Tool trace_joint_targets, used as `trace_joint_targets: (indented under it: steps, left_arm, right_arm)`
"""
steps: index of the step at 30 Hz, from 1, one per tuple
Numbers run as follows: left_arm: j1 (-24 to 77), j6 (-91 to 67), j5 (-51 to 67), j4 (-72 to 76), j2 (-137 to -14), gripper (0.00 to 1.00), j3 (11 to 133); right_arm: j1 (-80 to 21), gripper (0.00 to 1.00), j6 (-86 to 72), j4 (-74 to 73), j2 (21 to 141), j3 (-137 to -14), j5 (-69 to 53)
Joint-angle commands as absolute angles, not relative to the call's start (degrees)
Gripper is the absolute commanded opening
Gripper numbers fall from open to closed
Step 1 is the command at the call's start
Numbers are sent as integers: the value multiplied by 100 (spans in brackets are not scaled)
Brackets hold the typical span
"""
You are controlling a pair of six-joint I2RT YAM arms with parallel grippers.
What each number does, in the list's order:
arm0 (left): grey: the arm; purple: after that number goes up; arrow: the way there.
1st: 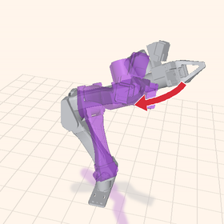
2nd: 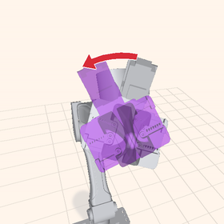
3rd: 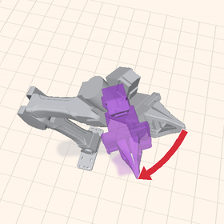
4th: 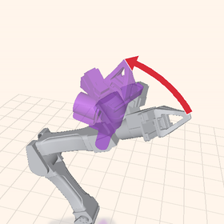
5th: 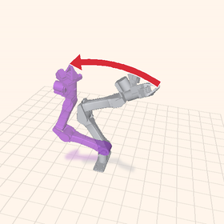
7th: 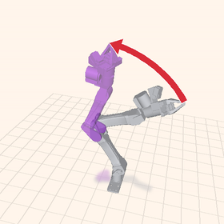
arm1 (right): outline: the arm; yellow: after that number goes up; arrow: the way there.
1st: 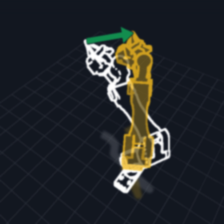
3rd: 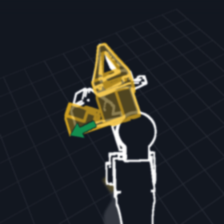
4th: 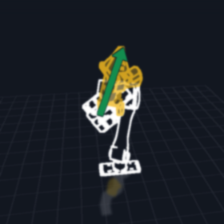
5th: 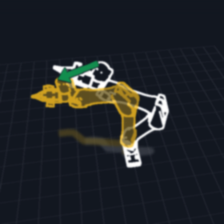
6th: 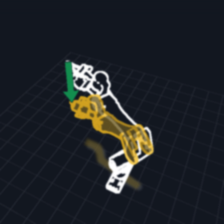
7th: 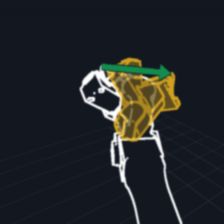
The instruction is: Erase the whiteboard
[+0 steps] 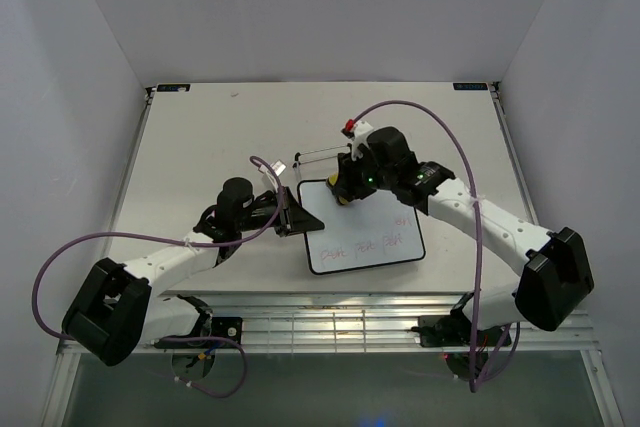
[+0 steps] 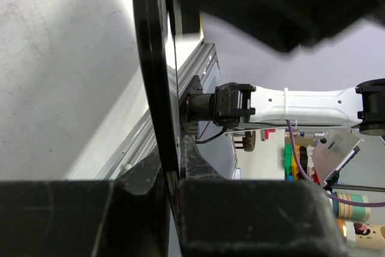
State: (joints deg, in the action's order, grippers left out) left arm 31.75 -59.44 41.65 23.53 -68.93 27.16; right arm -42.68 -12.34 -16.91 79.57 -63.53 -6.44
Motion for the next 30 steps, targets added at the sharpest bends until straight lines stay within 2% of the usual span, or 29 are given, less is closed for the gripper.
trace_joint_targets:
  steps: [1, 5, 10, 13, 17, 21, 23, 28, 30]
  left_arm:
    - [3313, -5862, 4983, 3762, -6495, 0, 3226]
    - [3313, -5819, 5010, 3762, -6434, 0, 3147]
    - [3322, -5713, 4931, 3753, -6442, 0, 3173]
    - [3322, -5695, 4782, 3762, -6495, 0, 3260]
    - [3322, -5800, 4536, 3771, -6565, 0, 3409]
    - [3322, -5853, 4483, 3771, -6592, 0, 3586]
    - [3322, -5924, 4413, 3771, -6540, 0, 3604]
    - [3314, -6055, 4131, 3762, -6495, 0, 3621]
    - [3322, -6117, 4166, 3770, -6582, 0, 3665]
  right_arm:
    - [-3377, 23, -1169, -1889, 7972, -6013, -729]
    - [-2480, 23, -941, -2144, 7647, -5293, -327]
    - [-2548, 21, -1062, -2110, 7366, -5194, -807]
    - [-3232, 21, -1177, -1733, 7374, -5291, -1089]
    - [-4653, 21, -1204, -1363, 7611, -5554, -1415]
    - [-5221, 22, -1151, -1283, 7612, -5546, -1118]
    - [-5090, 21, -1178, -1432, 7472, -5292, -301]
    - [-3957, 21, -1327, -1591, 6804, -4493, -27]
    - [-3421, 22, -1362, -1784, 6645, -4237, 605]
